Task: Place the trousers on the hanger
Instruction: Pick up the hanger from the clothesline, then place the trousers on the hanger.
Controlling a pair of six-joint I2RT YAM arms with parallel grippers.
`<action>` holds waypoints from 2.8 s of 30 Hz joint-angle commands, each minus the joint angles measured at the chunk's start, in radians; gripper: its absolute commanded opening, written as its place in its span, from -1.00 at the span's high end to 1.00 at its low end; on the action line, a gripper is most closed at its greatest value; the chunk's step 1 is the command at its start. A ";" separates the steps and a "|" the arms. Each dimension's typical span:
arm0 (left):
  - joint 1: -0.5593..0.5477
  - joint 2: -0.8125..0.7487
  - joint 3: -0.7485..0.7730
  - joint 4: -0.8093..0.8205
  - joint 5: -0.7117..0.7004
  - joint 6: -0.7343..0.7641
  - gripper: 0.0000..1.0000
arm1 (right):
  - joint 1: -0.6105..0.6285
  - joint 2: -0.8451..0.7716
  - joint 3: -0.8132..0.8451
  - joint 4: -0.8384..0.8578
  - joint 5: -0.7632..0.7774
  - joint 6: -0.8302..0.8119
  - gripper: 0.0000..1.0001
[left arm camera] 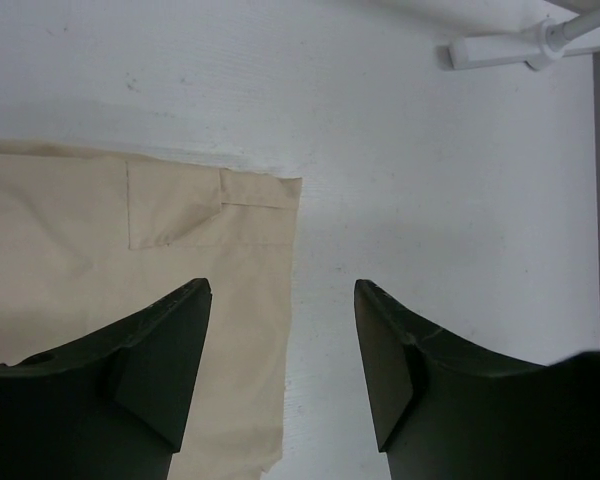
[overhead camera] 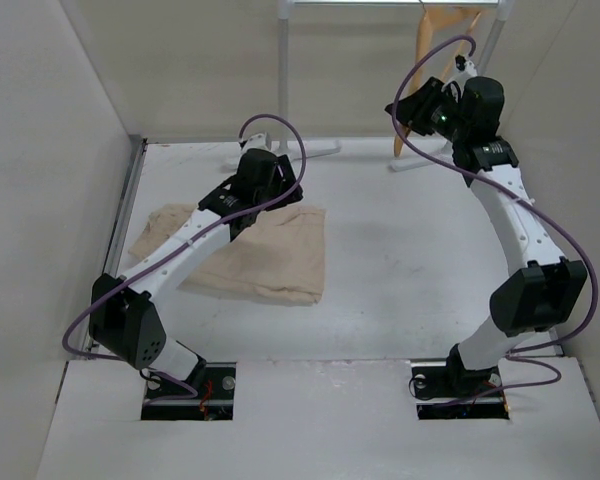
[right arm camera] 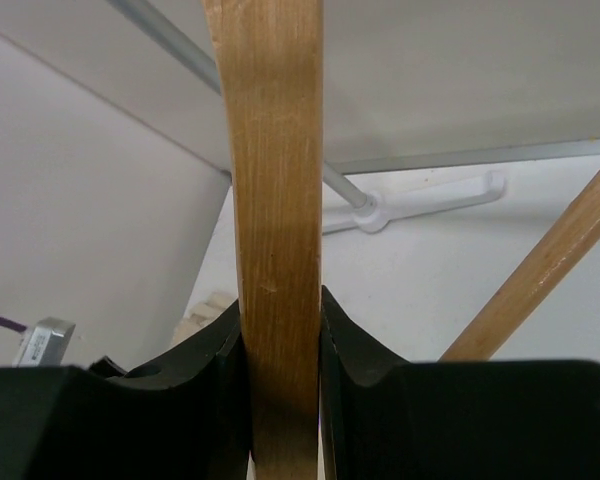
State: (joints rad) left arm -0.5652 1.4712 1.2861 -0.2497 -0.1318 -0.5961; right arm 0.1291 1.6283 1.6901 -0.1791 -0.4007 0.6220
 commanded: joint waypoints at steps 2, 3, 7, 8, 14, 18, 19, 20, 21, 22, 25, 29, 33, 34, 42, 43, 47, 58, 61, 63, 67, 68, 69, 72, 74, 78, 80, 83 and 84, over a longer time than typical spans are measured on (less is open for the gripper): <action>-0.015 -0.051 0.070 0.053 0.001 -0.004 -0.19 | 0.016 -0.054 -0.073 0.118 -0.036 -0.011 0.74; -0.018 -0.052 0.077 0.055 0.003 -0.004 -0.21 | 0.019 -0.064 -0.095 0.121 -0.039 -0.011 0.74; -0.046 -0.058 0.117 0.066 0.003 -0.005 -0.25 | 0.031 -0.107 -0.180 0.142 -0.049 -0.011 0.74; -0.052 -0.060 0.130 0.069 0.003 -0.005 -0.25 | 0.037 -0.117 -0.200 0.145 -0.050 -0.011 0.74; -0.086 -0.029 0.251 0.073 0.004 -0.004 -0.26 | 0.088 -0.215 -0.348 0.164 -0.040 -0.010 0.74; -0.126 0.037 0.349 0.073 0.012 0.005 -0.26 | 0.141 -0.304 -0.493 0.190 -0.015 0.018 0.74; -0.137 0.055 0.366 0.073 0.012 0.009 -0.26 | 0.157 -0.327 -0.533 0.199 -0.013 0.031 0.74; -0.147 0.076 0.384 0.067 0.014 0.010 -0.26 | 0.171 -0.350 -0.571 0.210 -0.010 0.056 0.74; -0.156 0.098 0.406 0.060 0.015 0.013 -0.27 | 0.183 -0.370 -0.604 0.217 -0.009 0.080 0.74; -0.167 0.118 0.423 0.053 0.020 0.018 -0.28 | 0.198 -0.390 -0.637 0.228 -0.004 0.096 0.74; -0.207 0.159 0.464 0.040 0.031 0.021 -0.29 | 0.249 -0.436 -0.713 0.247 0.029 0.110 0.74; -0.252 0.205 0.498 0.036 0.031 0.024 -0.30 | 0.318 -0.478 -0.771 0.244 0.051 0.116 0.74; -0.273 0.265 0.521 0.007 0.006 0.030 -0.26 | 0.388 -0.516 -0.823 0.239 0.082 0.123 0.74; -0.276 0.277 0.521 0.007 -0.006 0.032 -0.21 | 0.399 -0.524 -0.837 0.239 0.088 0.128 0.74; -0.298 0.305 0.478 0.009 -0.104 0.036 0.68 | 0.424 -0.619 -0.937 0.214 0.114 0.148 0.74; -0.305 0.304 0.466 0.007 -0.118 0.036 0.77 | 0.424 -0.631 -0.946 0.205 0.120 0.148 0.73; -0.327 0.276 0.378 0.030 -0.172 0.009 0.94 | 0.424 -0.683 -0.980 0.162 0.137 0.148 0.38; -0.322 0.104 -0.020 0.280 -0.184 -0.185 1.00 | 0.326 -0.754 -1.011 0.065 0.074 0.143 0.39; -0.313 0.061 -0.125 0.338 -0.236 -0.235 1.00 | 0.342 -0.629 -0.972 0.121 0.118 0.150 0.71; -0.305 0.043 -0.188 0.368 -0.271 -0.251 1.00 | 0.356 -0.535 -0.960 0.185 0.151 0.160 0.76; -0.282 0.037 -0.316 0.435 -0.270 -0.286 1.00 | 0.393 -0.308 -0.897 0.286 0.155 0.160 0.70; -0.278 0.032 -0.347 0.450 -0.269 -0.297 0.99 | 0.401 -0.268 -0.882 0.299 0.161 0.159 0.66; -0.275 0.028 -0.373 0.463 -0.266 -0.306 0.99 | 0.408 -0.221 -0.865 0.317 0.164 0.159 0.61; -0.262 0.028 -0.432 0.484 -0.255 -0.321 0.98 | 0.431 -0.099 -0.824 0.369 0.180 0.166 0.41; -0.253 0.034 -0.462 0.492 -0.246 -0.326 0.98 | 0.451 -0.041 -0.807 0.395 0.203 0.163 0.24; -0.230 0.047 -0.495 0.517 -0.215 -0.344 0.97 | 0.467 0.040 -0.787 0.405 0.259 0.162 0.08; -0.223 0.052 -0.490 0.518 -0.200 -0.346 0.97 | 0.467 0.073 -0.779 0.406 0.270 0.162 0.05; -0.218 0.061 -0.472 0.520 -0.177 -0.340 0.97 | 0.477 0.119 -0.754 0.402 0.266 0.157 0.02; -0.216 0.067 -0.467 0.520 -0.170 -0.340 0.97 | 0.482 0.130 -0.750 0.402 0.266 0.157 0.02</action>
State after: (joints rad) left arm -0.7830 1.5391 0.8062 0.2470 -0.3283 -0.9268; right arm 0.5911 1.7344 0.8883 0.1577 -0.1627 0.7860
